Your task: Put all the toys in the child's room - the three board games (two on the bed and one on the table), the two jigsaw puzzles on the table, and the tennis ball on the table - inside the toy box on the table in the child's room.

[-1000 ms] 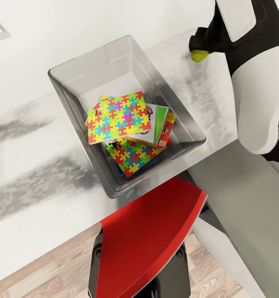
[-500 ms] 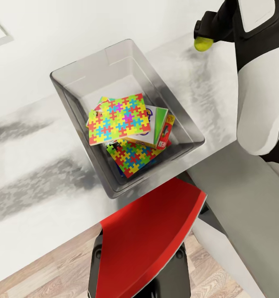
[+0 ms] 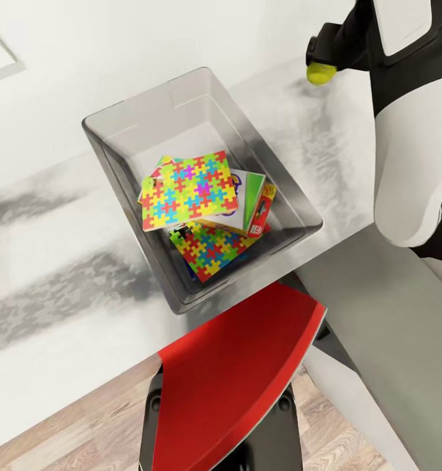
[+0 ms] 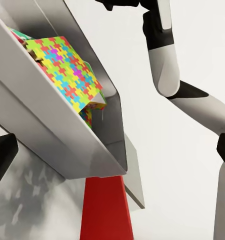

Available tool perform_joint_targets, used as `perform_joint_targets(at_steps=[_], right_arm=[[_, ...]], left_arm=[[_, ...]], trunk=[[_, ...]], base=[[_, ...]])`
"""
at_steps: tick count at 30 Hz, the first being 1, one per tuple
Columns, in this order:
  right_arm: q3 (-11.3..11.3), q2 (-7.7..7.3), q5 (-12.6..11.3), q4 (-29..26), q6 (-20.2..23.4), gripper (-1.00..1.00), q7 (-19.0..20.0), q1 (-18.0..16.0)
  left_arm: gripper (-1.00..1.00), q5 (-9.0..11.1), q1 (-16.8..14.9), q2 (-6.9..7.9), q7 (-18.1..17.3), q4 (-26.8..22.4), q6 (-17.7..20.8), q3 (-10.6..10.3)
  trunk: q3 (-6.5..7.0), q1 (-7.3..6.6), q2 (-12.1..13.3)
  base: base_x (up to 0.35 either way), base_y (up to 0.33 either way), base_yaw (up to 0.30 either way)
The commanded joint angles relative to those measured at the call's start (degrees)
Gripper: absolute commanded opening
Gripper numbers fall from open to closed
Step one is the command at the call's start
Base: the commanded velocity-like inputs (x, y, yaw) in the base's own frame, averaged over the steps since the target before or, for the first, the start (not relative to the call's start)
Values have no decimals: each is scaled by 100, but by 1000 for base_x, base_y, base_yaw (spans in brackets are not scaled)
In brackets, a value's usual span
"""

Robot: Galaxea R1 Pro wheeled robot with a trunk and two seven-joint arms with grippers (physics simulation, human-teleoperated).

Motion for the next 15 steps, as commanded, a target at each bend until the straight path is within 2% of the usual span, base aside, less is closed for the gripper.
perform_joint_targets(at_steps=[1, 15], right_arm=[[15, -2, -70, 0, 0, -100, -76, 9], [19, 15, -62, 0, -5, -100, -80, 88]], left_arm=[[100, -1, -3, 3, -22, -1, 61, -2], [100, -1, -3, -42, -22, 0, 61, 0]], trunk=[[-6, 3, -9], [76, 3, -9]], base=[[0, 0, 0], [0, 0, 0]])
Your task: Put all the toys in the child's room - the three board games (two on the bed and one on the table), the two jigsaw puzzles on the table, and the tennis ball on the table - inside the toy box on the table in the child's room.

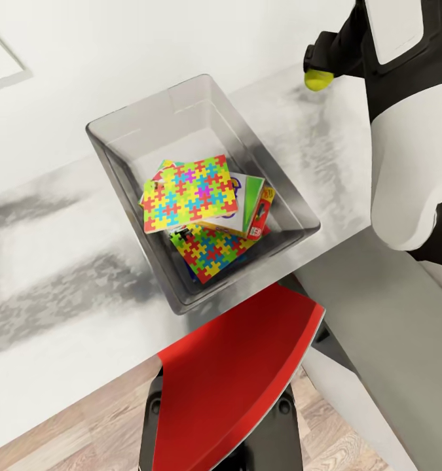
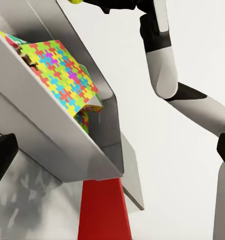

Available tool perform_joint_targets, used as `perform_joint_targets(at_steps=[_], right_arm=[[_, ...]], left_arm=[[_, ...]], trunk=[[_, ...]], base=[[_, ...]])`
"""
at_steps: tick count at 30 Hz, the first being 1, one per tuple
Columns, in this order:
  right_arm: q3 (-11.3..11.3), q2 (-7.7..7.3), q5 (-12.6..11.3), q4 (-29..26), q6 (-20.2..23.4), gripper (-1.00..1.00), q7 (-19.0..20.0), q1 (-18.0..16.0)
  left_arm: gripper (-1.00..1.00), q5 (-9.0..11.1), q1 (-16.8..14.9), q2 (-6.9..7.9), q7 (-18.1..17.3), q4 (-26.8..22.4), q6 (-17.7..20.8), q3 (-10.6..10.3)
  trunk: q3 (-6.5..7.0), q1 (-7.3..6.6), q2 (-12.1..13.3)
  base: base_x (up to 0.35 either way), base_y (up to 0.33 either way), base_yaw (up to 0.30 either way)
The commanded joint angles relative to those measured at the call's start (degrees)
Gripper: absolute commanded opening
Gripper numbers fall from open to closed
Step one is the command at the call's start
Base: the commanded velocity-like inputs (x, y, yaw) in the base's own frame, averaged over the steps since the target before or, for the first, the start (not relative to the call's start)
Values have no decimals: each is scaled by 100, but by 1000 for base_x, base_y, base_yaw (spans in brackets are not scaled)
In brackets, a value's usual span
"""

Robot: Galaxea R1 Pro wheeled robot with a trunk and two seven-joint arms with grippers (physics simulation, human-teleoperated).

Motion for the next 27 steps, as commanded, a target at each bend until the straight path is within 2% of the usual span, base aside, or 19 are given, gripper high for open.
perform_joint_targets(at_steps=[1, 18, 27], right_arm=[[11, -4, -76, -1, -2, -100, -74, 3], [13, -18, -75, -1, 2, -100, -74, 24], [16, -2, -68, -7, 3, -100, -78, 24]], left_arm=[[100, -1, -3, 0, -22, -1, 61, -3], [100, -1, -3, 4, -22, 2, 61, -3], [100, -1, -3, 36, -22, 2, 61, -3]], trunk=[[-3, 4, -9], [14, 4, -9], [92, 4, -9]], base=[[-17, 0, 0], [-153, 0, 0], [-26, 0, 0]])
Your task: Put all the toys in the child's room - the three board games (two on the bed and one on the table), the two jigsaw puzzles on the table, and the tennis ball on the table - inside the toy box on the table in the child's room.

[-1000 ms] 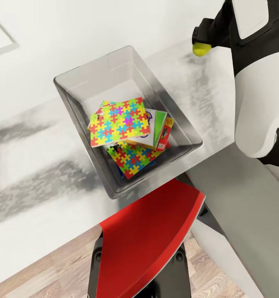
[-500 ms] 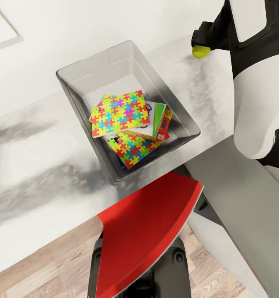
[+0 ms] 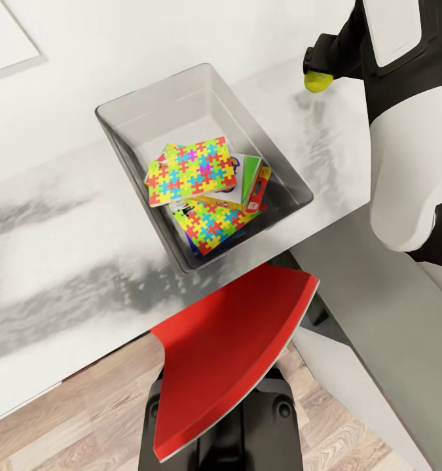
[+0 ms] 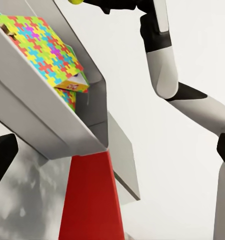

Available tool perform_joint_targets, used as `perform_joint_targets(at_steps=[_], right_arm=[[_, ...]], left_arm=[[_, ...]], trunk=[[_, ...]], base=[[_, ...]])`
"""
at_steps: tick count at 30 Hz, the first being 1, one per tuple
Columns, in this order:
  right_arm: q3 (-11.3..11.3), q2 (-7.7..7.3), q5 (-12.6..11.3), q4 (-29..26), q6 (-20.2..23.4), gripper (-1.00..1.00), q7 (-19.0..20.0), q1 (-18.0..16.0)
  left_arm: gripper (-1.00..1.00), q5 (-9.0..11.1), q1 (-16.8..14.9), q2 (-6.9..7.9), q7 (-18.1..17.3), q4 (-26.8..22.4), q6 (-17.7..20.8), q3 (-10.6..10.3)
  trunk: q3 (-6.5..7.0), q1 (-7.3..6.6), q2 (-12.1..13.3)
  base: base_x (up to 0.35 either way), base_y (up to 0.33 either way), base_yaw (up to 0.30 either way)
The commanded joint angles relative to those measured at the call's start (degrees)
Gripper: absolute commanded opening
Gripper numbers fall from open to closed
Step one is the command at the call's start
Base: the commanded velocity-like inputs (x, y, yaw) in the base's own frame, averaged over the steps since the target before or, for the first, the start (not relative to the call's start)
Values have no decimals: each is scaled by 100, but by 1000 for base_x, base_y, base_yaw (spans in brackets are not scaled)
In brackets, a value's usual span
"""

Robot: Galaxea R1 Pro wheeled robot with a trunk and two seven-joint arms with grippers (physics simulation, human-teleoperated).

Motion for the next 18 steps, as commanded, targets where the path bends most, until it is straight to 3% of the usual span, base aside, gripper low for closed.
perform_joint_targets(at_steps=[1, 18], right_arm=[[16, -2, -77, -1, 0, -100, -75, -4], [5, 113, -95, 45, 2, -100, -78, -9]], left_arm=[[100, -1, -3, 6, -22, 0, 61, -3], [100, -1, -3, 9, -22, 0, 61, -19]], trunk=[[3, 4, -8], [164, 4, -8]], base=[[-3, 0, 0], [0, 0, 0]])
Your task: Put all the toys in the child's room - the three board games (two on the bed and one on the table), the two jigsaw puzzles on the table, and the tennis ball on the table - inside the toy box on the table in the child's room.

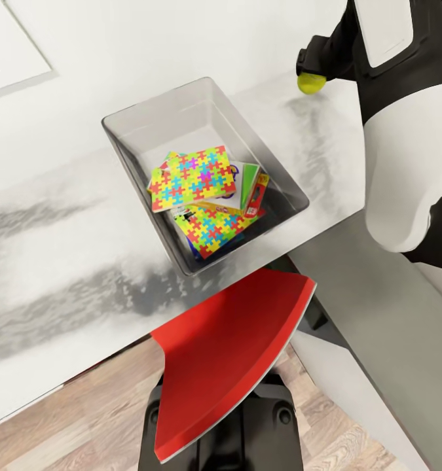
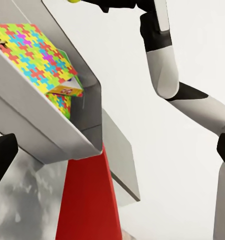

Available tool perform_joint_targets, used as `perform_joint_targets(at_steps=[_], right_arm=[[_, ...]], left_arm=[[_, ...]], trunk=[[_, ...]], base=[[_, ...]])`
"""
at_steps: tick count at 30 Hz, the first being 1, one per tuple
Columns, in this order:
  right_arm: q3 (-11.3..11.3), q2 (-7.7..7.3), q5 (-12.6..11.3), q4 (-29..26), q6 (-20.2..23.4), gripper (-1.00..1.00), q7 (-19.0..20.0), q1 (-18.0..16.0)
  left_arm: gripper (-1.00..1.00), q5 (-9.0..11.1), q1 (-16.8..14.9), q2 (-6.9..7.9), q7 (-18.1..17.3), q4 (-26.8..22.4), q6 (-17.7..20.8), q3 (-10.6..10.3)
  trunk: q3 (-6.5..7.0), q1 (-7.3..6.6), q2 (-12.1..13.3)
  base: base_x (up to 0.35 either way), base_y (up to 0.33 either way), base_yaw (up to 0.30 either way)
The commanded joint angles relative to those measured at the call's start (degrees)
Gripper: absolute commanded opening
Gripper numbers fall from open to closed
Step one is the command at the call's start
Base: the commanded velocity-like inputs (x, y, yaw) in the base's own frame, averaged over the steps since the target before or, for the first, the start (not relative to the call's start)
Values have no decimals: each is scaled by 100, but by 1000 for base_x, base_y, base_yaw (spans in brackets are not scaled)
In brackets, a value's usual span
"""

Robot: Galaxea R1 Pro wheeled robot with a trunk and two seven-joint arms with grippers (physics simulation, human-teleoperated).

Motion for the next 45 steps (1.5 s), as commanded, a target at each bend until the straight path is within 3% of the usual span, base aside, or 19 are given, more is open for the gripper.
perform_joint_targets(at_steps=[1, 12, 28, 45], right_arm=[[12, 17, -77, 8, 3, -100, -74, -10], [-28, 214, -84, 44, 8, -100, -74, -116], [-57, 332, -144, 76, 1, -100, -72, -224], [-67, 347, -138, 50, -36, -100, -56, -134]], left_arm=[[100, -1, -3, 4, -22, 0, 61, -4], [100, -8, -3, 5, -22, 0, 61, -5], [100, -10, -3, 14, -22, 8, 61, -5], [100, -10, -3, 10, -22, 9, 61, -2]], trunk=[[3, 4, -8], [108, 4, -8], [260, 4, -8], [394, 4, -8]], base=[[0, 0, 0], [0, 0, 0], [-37, 0, 5], [-35, 0, 97]])
